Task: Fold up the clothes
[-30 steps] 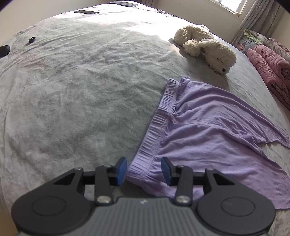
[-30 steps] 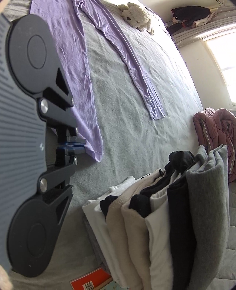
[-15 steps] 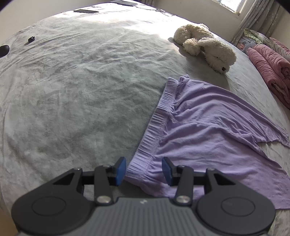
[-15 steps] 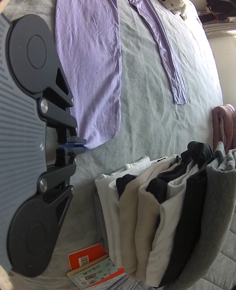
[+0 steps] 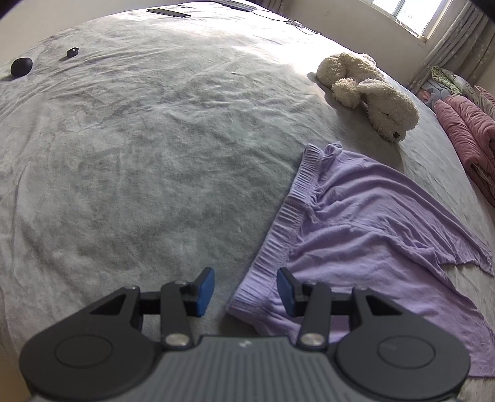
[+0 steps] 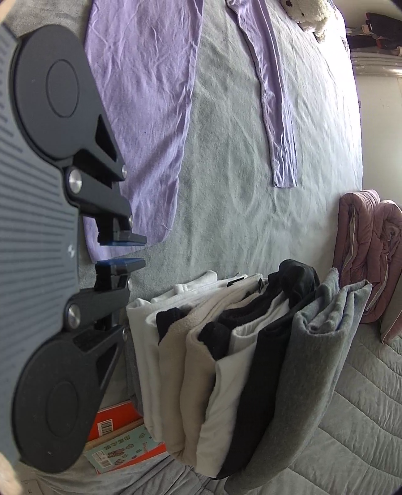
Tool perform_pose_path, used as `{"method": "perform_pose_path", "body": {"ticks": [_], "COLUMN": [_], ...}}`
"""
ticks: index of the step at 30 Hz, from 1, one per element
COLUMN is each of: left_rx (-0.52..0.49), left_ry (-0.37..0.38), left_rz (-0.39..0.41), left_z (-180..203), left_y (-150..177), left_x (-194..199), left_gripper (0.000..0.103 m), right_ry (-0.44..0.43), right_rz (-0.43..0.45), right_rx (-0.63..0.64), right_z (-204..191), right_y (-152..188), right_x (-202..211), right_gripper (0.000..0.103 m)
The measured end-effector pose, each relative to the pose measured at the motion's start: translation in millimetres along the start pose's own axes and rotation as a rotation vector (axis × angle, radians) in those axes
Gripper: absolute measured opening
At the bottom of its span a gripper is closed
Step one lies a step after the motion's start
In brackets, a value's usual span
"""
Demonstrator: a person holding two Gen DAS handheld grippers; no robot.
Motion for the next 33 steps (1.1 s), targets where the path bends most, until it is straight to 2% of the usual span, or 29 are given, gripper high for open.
{"method": "perform_pose_path", "body": {"ticks": [7,21,33], "left_rx": [-0.005,0.019,0.083], "left_ry": [-0.003,-0.018,-0.018], "left_rz": [0.001,0.008,0.013], "left_z": [2.0,9.9,31.9], "left_y": [0.0,-14.6,-46.8], "left_x": [-2.0,-8.9,-29.3], "left_gripper": [0.046,0.047,0.048], "right_ry": [-0.021,-0.070,-0.131], "right_rz": [0.014,0.017,0.033], "right_rx": [0.046,0.134,0.216], "right_z": [-17.2,-56.6,-112.0], "right_y": [-4.5,-9.3,-24.2], "right_x": [0.9,-0.8,-0.9], "right_gripper": [0.026,0.030,0.034]}}
Point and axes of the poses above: each gripper's, at about its wrist camera, not at the fingertips, and x roughly against the way its jaws point, z to its right, y to its underside, the point moved 10 cm from there along -x, roughly the way its jaws point, and after that the axes turned 4 degrees about x, right-handed, at the moved point
